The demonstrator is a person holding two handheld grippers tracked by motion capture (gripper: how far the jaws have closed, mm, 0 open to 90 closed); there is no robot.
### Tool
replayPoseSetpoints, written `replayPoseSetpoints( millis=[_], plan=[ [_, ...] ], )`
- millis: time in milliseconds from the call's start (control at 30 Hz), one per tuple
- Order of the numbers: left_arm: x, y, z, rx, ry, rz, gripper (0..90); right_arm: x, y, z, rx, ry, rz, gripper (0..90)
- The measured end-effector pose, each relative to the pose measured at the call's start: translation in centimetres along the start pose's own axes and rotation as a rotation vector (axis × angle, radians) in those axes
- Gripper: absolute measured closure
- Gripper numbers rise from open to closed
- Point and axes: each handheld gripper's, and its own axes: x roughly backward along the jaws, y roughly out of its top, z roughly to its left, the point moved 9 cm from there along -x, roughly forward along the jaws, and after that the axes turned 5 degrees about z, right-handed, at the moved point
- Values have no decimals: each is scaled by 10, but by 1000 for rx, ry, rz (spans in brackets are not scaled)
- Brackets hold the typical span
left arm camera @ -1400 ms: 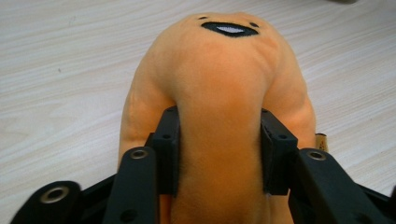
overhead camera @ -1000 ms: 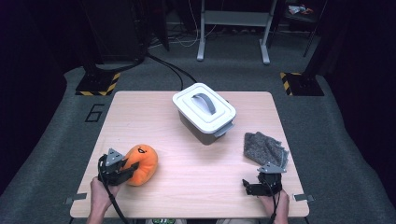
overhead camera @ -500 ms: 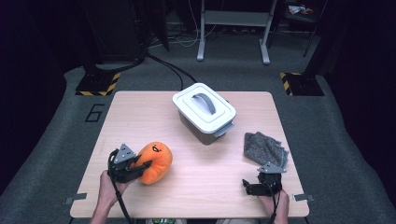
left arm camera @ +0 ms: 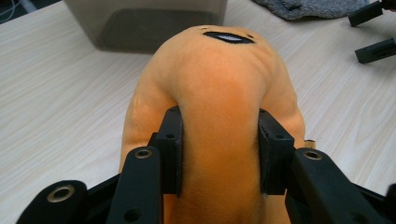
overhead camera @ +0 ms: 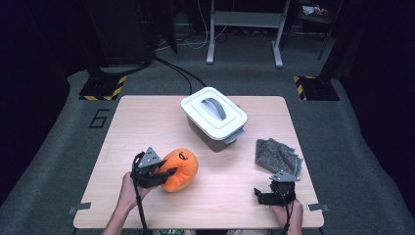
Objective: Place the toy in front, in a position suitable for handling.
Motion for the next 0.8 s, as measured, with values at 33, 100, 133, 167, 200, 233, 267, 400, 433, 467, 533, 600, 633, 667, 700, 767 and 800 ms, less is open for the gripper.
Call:
replayPoseSetpoints(
  millis=[33, 100, 133, 167, 200, 233, 267, 400, 433, 467, 533, 600, 633, 667, 700, 767, 800],
  plan=[
    [-2, 2, -2, 0, -5, -5, 602, 0, 0, 0, 0, 0, 0, 27],
    [-5, 5, -5, -15, -16, -3, 600, 0, 0, 0, 0, 0, 0, 28],
    [-7, 6, -6, -18, -25, -4, 600, 0, 0, 0, 0, 0, 0, 28],
    [-9, 7, -7, -20, -30, -3, 598, 0, 0, 0, 0, 0, 0, 28],
    [-11, 9, -9, -27, -33, -7, 598, 0, 0, 0, 0, 0, 0, 28],
    [-12, 10, -10, -32, -41, 1, 597, 0, 0, 0, 1, 0, 0, 28],
    [-14, 11, -11, -36, -36, -6, 595, 0, 0, 0, 1, 0, 0, 28],
    [-22, 15, -19, -74, -64, 16, 590, 0, 0, 0, 1, 0, 0, 28],
    [-24, 16, -20, -75, -64, 16, 589, 0, 0, 0, 1, 0, 0, 28],
    [-26, 16, -22, -79, -69, 21, 588, 0, 0, 0, 1, 0, 0, 28],
    [-33, 20, -26, -92, -86, 23, 586, 0, 0, 0, 1, 0, 0, 28],
    [-35, 21, -29, -98, -94, 23, 585, 0, 0, 0, 2, 0, 0, 28],
    [-37, 22, -30, -109, -103, 29, 583, 0, 0, 0, 1, 1, 0, 28],
    [-39, 24, -32, -116, -108, 28, 582, 0, 0, 0, 1, 1, 0, 28],
    [-41, 26, -36, -127, -123, 30, 581, 0, 0, 0, 0, 1, 0, 28],
    [-45, 29, -40, -140, -137, 35, 574, 0, 0, 0, 4, 1, -1, 28],
    [-49, 32, -45, -152, -148, 33, 572, 0, 0, 0, 4, 1, -1, 28]
  ],
)
